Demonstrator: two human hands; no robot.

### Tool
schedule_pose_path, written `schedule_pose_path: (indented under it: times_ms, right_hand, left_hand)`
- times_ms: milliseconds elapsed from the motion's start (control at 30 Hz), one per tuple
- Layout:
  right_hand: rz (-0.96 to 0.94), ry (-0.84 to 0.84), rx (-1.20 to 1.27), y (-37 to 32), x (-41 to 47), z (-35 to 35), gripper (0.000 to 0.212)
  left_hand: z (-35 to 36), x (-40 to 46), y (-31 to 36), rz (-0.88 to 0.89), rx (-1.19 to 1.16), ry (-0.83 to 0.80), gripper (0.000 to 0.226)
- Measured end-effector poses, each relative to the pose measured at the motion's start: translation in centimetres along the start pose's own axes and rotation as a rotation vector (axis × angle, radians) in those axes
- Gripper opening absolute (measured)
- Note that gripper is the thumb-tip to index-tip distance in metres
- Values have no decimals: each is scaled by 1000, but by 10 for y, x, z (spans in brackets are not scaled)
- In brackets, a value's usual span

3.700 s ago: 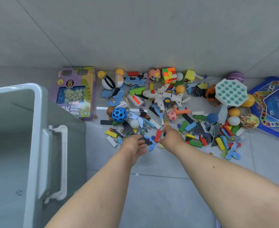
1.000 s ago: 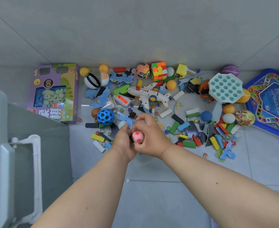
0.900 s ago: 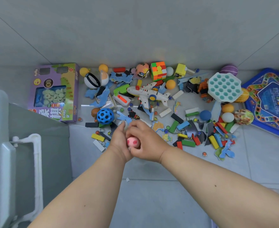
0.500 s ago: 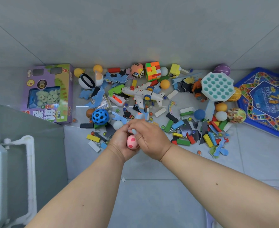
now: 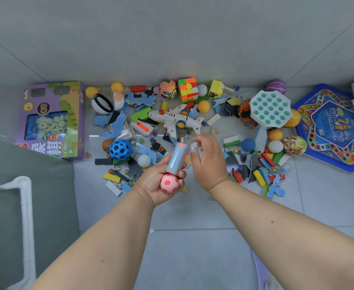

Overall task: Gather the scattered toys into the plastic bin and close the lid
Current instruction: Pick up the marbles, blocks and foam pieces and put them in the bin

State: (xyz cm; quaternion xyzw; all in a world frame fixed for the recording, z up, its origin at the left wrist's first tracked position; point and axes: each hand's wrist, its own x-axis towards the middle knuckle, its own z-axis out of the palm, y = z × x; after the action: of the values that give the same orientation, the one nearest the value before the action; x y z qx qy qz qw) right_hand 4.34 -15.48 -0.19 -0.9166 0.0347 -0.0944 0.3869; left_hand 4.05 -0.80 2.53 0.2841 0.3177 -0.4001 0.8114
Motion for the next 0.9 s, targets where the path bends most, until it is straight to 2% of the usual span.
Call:
schedule_pose_path:
  times_ms: [67, 133, 200, 267, 400, 600, 700, 800, 900]
  right_hand:
    - [141, -79, -329, 23, -2, -3, 47]
    - [384, -320, -574, 43, 0, -10, 69]
    - [462, -534, -609, 54, 3, -16, 83]
    - [412, -627, -610, 58, 8, -14, 83]
    - [294, -589, -512, 61, 18, -6, 66]
    - [163, -618, -554, 61, 20, 2, 47]
    - [133, -618, -554, 62, 20, 2, 34]
    - [125, -613, -538, 62, 23, 2, 26]
    - [136, -621, -508, 62, 26, 2, 26]
  left_hand:
    - [3, 0, -2, -26, 18, -49, 44]
    - [5, -1, -3, -48, 15, -92, 46]
    - [6, -1, -3, -58, 35, -118, 48]
    - [6, -1, -4, -62, 44, -113, 50]
    - [6, -1, -3, -74, 32, -49, 46]
    - [4, 2, 6, 12, 175, 8, 34]
    - [4, 2, 14, 90, 306, 77, 36]
    - [1, 1, 19, 115, 396, 138, 49]
    - [-3, 1, 20, 97, 350, 152, 50]
